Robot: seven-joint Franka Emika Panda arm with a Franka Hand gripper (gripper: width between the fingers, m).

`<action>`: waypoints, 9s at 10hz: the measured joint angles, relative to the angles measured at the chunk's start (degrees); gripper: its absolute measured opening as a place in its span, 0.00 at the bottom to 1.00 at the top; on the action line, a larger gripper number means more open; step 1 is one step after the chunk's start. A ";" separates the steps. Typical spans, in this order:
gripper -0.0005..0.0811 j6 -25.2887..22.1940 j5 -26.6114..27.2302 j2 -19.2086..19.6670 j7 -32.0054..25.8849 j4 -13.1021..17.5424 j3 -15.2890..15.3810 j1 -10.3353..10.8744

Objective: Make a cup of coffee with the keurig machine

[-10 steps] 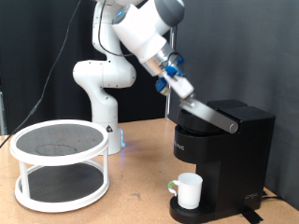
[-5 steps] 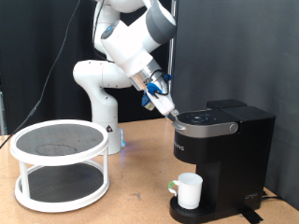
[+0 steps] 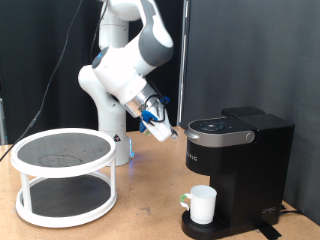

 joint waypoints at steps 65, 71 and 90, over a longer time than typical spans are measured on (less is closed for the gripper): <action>0.89 5.35 -17.45 -4.73 -0.92 23.27 13.83 -1.68; 0.91 -9.07 -19.25 -5.90 6.35 24.84 11.20 -1.80; 0.78 -8.24 -46.99 -0.49 31.78 31.95 14.43 -3.84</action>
